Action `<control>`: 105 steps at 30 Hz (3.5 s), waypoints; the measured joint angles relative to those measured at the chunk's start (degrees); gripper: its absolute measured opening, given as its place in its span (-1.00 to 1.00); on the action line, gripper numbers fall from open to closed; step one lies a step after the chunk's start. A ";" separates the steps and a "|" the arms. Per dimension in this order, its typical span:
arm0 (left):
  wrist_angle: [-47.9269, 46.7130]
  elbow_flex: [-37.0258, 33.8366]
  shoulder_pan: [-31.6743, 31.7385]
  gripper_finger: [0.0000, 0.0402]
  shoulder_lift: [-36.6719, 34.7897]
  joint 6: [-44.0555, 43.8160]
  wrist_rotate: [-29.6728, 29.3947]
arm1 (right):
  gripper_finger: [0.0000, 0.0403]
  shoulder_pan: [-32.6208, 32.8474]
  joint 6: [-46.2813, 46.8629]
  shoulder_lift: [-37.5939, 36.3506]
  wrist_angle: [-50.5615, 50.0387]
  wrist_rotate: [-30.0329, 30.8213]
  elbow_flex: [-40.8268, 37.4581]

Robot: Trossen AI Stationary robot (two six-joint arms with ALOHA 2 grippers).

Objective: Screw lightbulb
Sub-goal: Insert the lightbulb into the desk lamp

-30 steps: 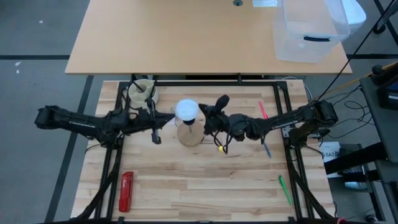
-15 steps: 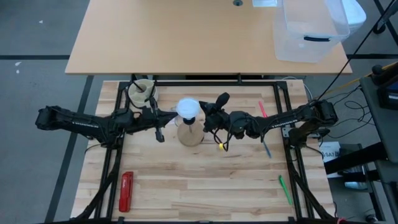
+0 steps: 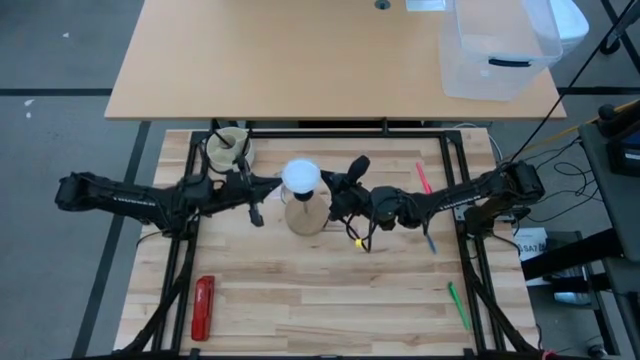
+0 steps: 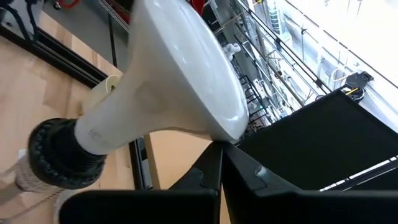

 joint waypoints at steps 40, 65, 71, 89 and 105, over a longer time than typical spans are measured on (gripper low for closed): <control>-0.89 0.00 -5.01 -1.00 -6.45 4.15 1.10 | -1.00 -5.99 2.28 0.04 0.69 -6.76 0.08; -1.02 0.02 -2.56 -1.00 -2.34 3.16 -2.17 | -1.00 -2.31 2.72 0.00 0.47 -5.33 0.01; -1.41 0.02 -2.43 -1.00 -2.34 3.86 -6.10 | -1.00 -0.60 2.70 0.00 0.04 -5.36 0.01; -1.23 0.00 1.61 -1.00 -2.66 2.49 -7.35 | -1.00 4.32 2.95 0.07 -0.72 -4.62 0.03; 1.63 0.00 -5.73 -1.00 -6.50 5.31 1.47 | -1.00 -0.27 2.56 0.11 -2.86 2.34 0.05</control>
